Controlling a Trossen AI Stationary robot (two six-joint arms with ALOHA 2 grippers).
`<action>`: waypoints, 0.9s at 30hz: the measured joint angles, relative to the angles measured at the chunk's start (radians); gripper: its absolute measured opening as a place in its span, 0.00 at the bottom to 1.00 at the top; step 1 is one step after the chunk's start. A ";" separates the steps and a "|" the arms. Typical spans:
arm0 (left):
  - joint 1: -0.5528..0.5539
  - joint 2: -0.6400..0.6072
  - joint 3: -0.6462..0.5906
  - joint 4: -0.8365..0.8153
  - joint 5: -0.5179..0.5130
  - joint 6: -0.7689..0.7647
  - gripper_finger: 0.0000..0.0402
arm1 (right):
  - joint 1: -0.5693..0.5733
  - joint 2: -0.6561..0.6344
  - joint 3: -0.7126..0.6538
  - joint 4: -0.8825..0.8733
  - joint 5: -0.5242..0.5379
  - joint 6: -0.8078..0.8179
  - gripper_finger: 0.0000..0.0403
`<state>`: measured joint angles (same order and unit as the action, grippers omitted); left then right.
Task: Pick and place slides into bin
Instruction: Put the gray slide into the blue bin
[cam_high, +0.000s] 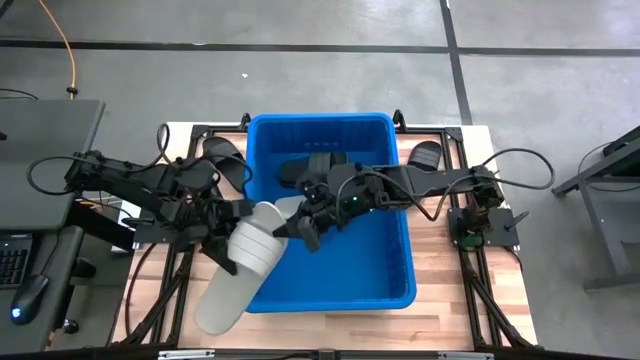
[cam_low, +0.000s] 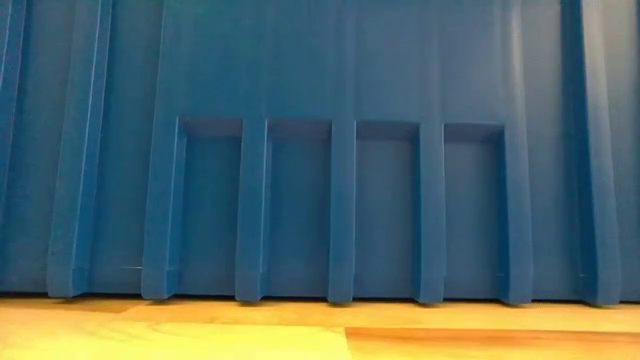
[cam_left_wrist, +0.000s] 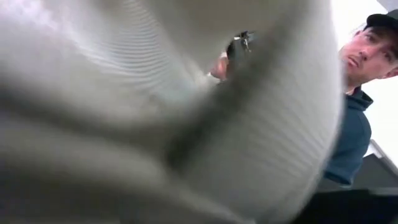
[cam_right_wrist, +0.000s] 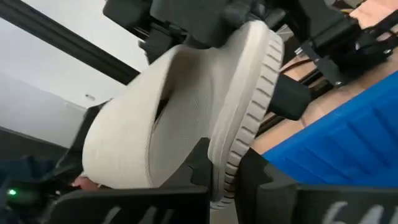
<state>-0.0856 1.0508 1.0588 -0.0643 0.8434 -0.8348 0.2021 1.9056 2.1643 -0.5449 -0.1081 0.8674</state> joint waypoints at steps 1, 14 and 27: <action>0.000 -0.006 0.000 0.001 -0.005 0.014 0.37 | 0.001 -0.001 0.001 -0.003 -0.004 -0.008 0.02; -0.088 -0.203 -0.025 -0.170 -0.278 0.183 0.48 | 0.059 0.007 0.003 -0.018 0.052 -0.030 0.00; -0.091 -0.544 -0.169 0.011 -0.395 0.203 0.48 | 0.135 0.103 0.000 0.012 0.064 0.055 0.00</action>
<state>-0.1768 0.5070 0.8894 -0.0529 0.4480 -0.6315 0.3372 2.0083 2.1641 -0.5328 -0.0445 0.9229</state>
